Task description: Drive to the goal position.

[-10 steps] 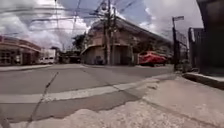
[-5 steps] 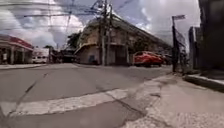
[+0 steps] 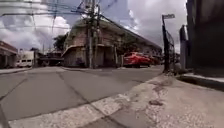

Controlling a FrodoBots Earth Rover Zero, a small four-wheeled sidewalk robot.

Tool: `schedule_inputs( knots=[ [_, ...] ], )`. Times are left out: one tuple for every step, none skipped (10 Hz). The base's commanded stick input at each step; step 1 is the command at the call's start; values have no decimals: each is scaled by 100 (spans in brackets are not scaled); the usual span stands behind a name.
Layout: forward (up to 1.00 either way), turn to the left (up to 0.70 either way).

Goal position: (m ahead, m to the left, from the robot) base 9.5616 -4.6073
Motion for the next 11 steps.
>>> schedule_inputs(
  knots=[
    [100,0],
    [100,0],
    [100,-15],
    [100,-27],
    [100,-13],
    [100,0],
    [100,0],
    [100,0],
    [100,0],
    [100,0],
    [100,0]
  ],
)
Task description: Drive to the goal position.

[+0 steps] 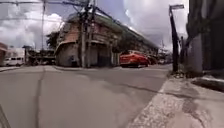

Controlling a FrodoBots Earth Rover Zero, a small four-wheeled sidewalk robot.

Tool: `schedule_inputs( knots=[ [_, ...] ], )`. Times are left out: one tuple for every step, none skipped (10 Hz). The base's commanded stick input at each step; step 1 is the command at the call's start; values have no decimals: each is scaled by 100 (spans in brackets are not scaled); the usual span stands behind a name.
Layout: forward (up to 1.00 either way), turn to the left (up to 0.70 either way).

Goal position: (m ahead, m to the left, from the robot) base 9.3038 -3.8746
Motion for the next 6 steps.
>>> schedule_inputs(
  knots=[
    [100,0],
    [100,-8],
    [100,-23],
    [100,-13],
    [100,0],
    [100,0]
  ],
)
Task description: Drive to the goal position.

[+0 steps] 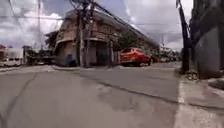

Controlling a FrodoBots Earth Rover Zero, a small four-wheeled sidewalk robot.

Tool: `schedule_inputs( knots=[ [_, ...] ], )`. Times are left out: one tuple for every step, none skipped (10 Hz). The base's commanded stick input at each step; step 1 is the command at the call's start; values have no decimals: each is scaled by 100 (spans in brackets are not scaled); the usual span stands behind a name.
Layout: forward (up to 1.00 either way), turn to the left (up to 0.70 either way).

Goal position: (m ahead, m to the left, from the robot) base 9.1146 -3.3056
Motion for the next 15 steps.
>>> schedule_inputs(
  knots=[
    [100,-6],
    [100,-27],
    [100,-27],
    [100,-27],
    [100,-27],
    [100,-27],
    [100,-27],
    [100,-27],
    [100,-27],
    [100,-27],
    [100,-27],
    [100,-23],
    [100,0],
    [100,0],
    [100,0]
  ],
)
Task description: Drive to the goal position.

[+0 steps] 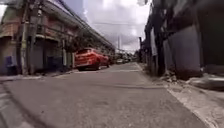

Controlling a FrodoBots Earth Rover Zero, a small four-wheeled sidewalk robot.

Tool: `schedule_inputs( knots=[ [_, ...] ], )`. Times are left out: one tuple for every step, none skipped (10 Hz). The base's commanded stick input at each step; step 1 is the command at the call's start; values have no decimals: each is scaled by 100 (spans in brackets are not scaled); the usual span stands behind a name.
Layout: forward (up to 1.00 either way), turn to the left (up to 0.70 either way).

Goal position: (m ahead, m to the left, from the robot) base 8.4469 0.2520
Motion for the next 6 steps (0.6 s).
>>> schedule_inputs(
  knots=[
    [100,0],
    [100,0],
    [100,0],
    [100,0],
    [100,0],
    [100,3]
  ],
)
